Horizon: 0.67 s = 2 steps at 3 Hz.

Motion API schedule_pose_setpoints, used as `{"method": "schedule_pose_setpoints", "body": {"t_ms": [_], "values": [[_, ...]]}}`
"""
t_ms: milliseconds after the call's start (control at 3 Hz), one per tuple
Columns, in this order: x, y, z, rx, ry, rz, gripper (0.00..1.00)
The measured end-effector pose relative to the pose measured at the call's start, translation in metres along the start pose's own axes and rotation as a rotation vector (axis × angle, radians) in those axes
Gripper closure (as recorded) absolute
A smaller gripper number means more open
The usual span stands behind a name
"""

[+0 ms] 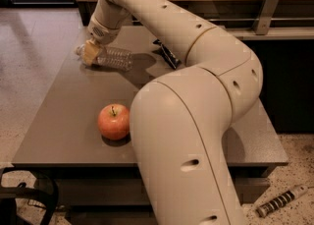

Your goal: Knock water bottle over

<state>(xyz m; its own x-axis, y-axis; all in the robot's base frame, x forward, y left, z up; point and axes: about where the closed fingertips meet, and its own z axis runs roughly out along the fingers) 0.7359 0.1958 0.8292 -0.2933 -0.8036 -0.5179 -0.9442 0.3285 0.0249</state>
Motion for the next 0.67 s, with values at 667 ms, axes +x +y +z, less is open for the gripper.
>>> {"method": "schedule_pose_setpoints", "body": {"t_ms": [667], "values": [[0.0007,0.0015,0.0057,-0.007,0.006,-0.001,0.00]]}}
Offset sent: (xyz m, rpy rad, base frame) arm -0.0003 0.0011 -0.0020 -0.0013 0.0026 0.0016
